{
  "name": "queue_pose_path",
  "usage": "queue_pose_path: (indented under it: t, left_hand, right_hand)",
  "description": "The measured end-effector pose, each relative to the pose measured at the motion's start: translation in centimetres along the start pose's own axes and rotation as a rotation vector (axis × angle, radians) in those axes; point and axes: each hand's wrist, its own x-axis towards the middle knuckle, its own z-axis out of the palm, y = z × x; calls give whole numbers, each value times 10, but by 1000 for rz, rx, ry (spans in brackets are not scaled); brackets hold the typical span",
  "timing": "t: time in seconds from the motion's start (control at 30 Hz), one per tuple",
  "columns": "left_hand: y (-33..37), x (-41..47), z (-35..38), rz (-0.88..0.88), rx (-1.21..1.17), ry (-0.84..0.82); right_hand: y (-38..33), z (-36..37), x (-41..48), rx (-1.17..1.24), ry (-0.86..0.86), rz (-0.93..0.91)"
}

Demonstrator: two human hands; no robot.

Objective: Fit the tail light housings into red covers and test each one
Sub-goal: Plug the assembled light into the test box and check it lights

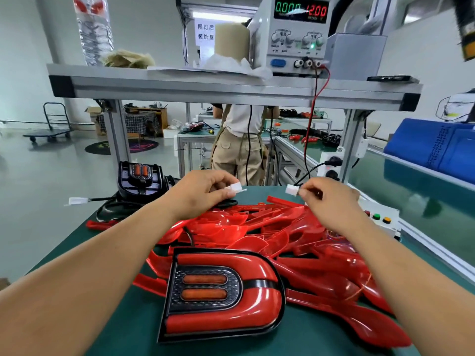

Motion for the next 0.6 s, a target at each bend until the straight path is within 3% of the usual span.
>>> queue_pose_path:
  t: [0.13,0.27,0.6]
  left_hand:
    - [14,13,9,35,88,-104]
    - [29,20,22,95,22,-204]
    - [45,31,41,64,-116,-260]
  right_hand:
    - [-12,-4,-14,197,-5,-72]
    - [-14,-1,-25,331,-4,-139]
    - [3,-6,-31,390,57,-159]
